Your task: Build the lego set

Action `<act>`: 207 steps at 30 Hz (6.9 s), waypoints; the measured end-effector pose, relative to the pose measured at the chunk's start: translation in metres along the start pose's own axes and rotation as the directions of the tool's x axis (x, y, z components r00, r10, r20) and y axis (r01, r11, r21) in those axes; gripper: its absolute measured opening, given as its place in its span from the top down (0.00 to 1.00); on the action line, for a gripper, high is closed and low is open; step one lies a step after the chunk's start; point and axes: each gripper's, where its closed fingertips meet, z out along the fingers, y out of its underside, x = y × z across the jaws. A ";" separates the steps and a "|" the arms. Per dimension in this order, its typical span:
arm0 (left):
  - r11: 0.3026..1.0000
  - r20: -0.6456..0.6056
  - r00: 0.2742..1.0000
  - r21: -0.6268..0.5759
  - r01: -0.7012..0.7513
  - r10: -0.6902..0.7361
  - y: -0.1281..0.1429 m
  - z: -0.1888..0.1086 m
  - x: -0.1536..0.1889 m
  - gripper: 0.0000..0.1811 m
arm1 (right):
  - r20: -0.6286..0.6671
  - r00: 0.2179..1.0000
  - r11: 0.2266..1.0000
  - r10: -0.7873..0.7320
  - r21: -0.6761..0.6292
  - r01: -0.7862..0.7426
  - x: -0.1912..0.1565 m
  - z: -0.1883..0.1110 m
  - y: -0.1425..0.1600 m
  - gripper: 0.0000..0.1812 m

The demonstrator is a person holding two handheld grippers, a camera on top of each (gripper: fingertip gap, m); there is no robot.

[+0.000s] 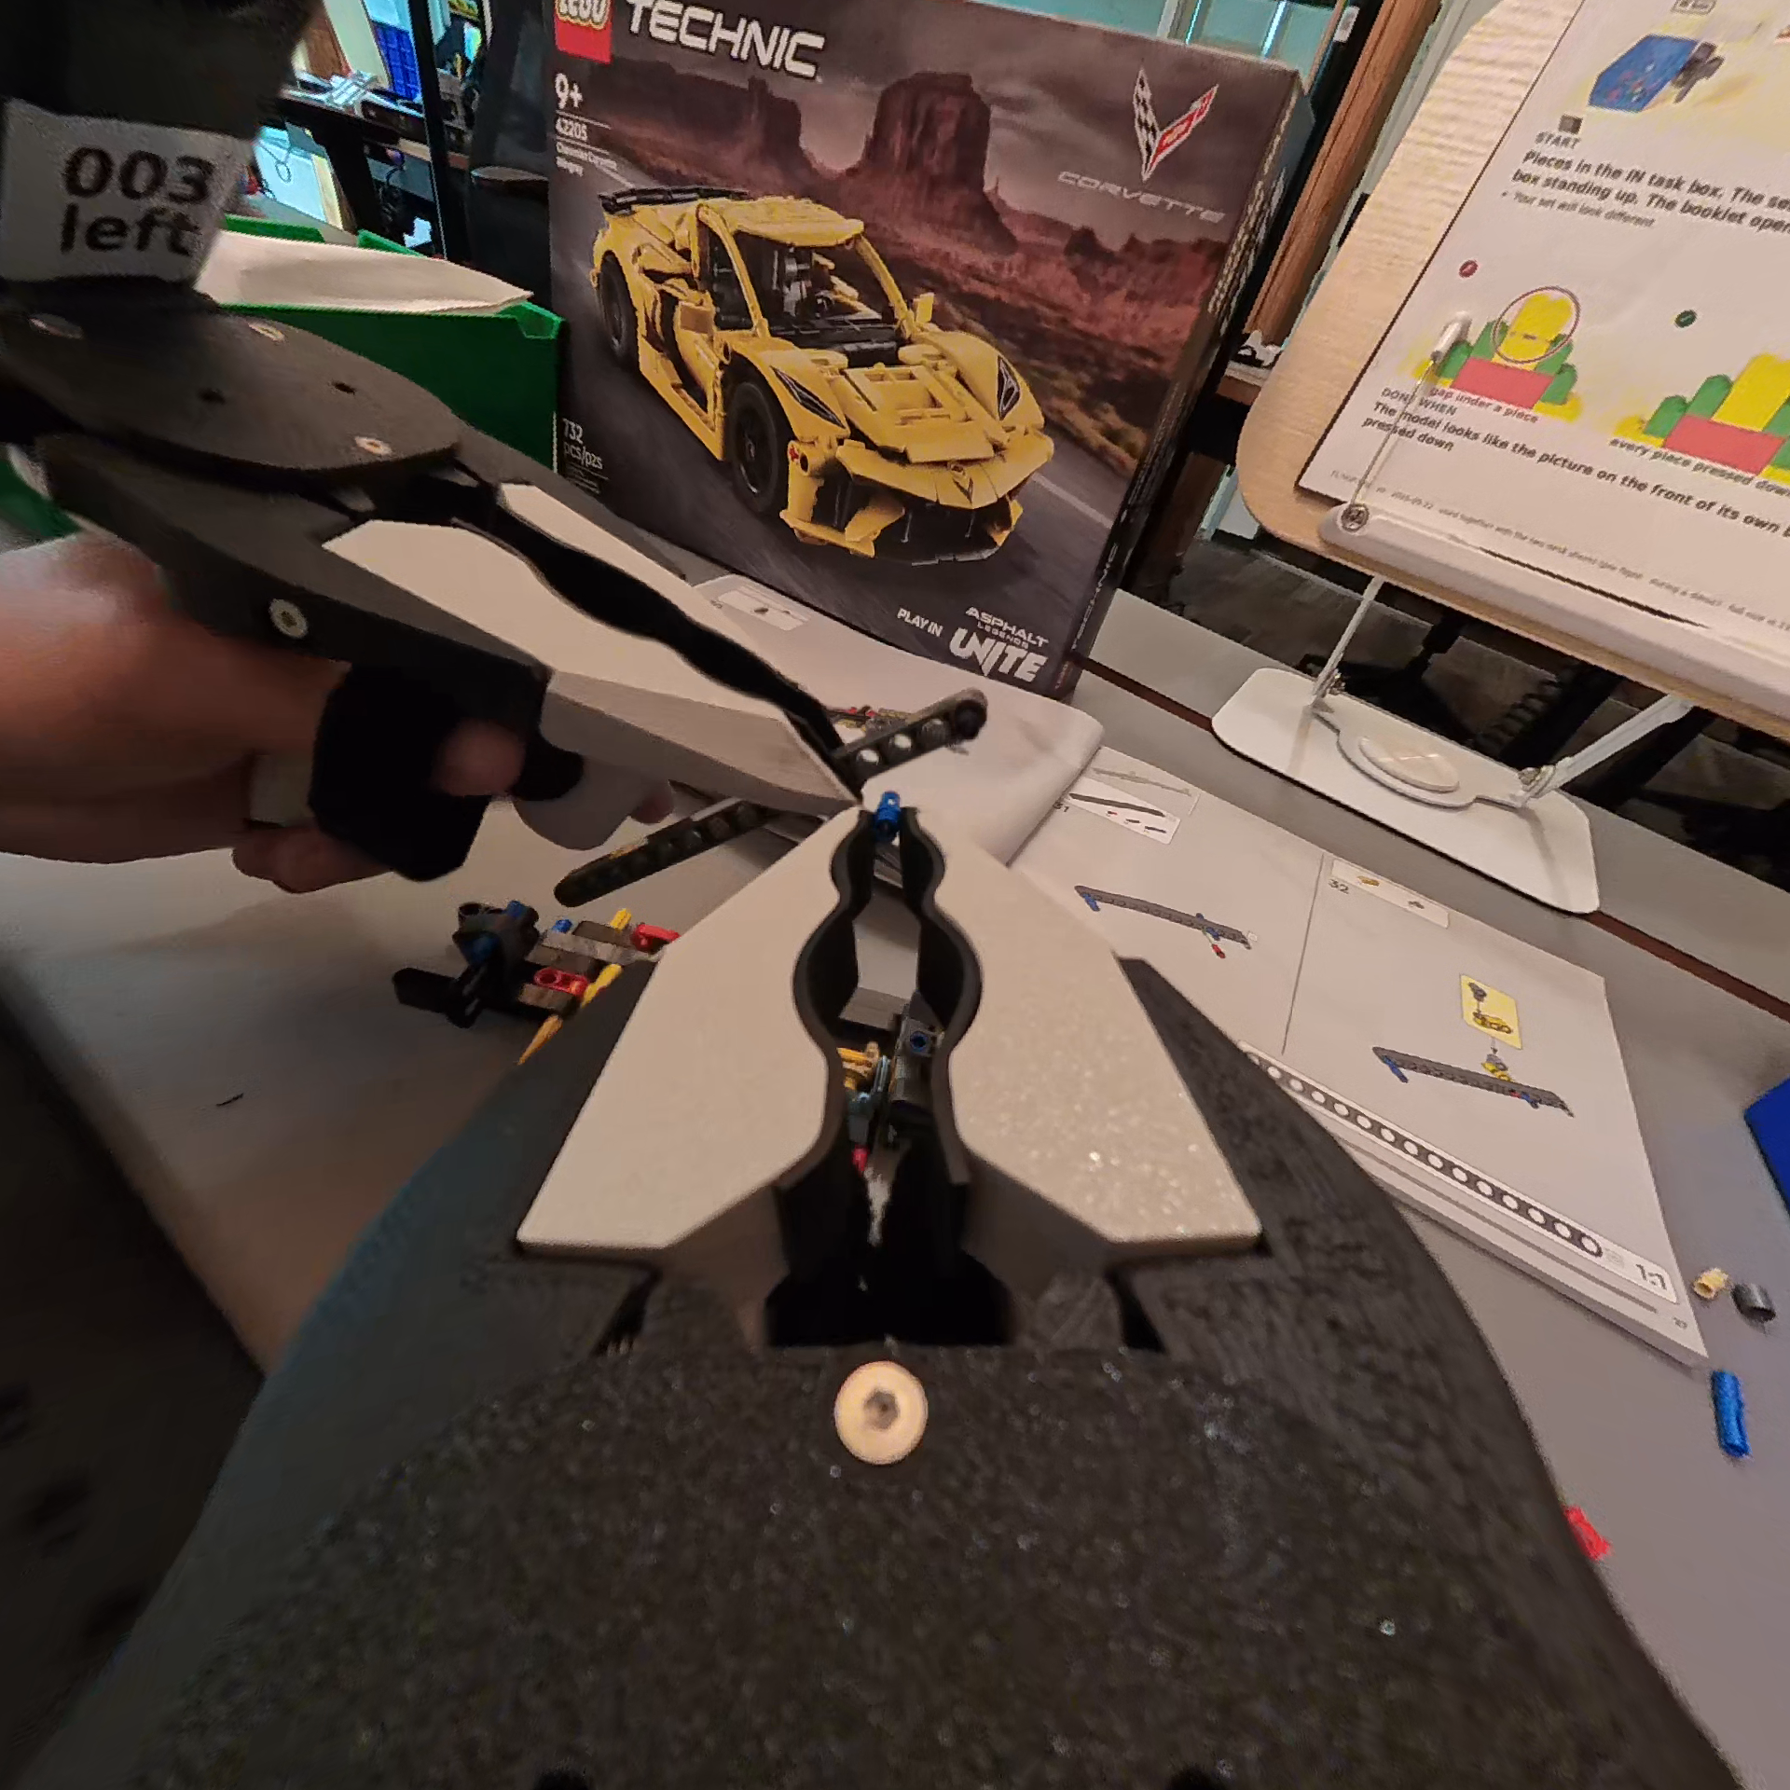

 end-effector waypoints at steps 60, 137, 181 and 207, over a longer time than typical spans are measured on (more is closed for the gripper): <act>0.999 -0.028 0.998 -0.010 0.049 -0.049 0.001 -0.002 -0.003 0.96 | 0.565 0.818 0.538 0.106 -0.725 0.431 0.047 -0.121 0.146 0.96; 0.981 0.048 0.993 0.161 -0.111 0.104 -0.024 -0.010 0.009 0.95 | 0.095 0.984 0.974 0.149 0.157 -0.163 -0.005 0.005 -0.033 0.98; 0.988 -0.419 0.908 0.148 0.046 0.021 -0.027 -0.026 0.062 0.96 | 0.771 0.567 0.863 0.291 0.045 -0.504 -0.031 -0.044 -0.046 0.84; 0.990 -0.353 0.931 0.133 -0.054 0.098 -0.021 -0.022 0.058 0.96 | 0.699 0.695 0.890 0.167 0.196 -0.411 -0.026 -0.038 -0.042 0.85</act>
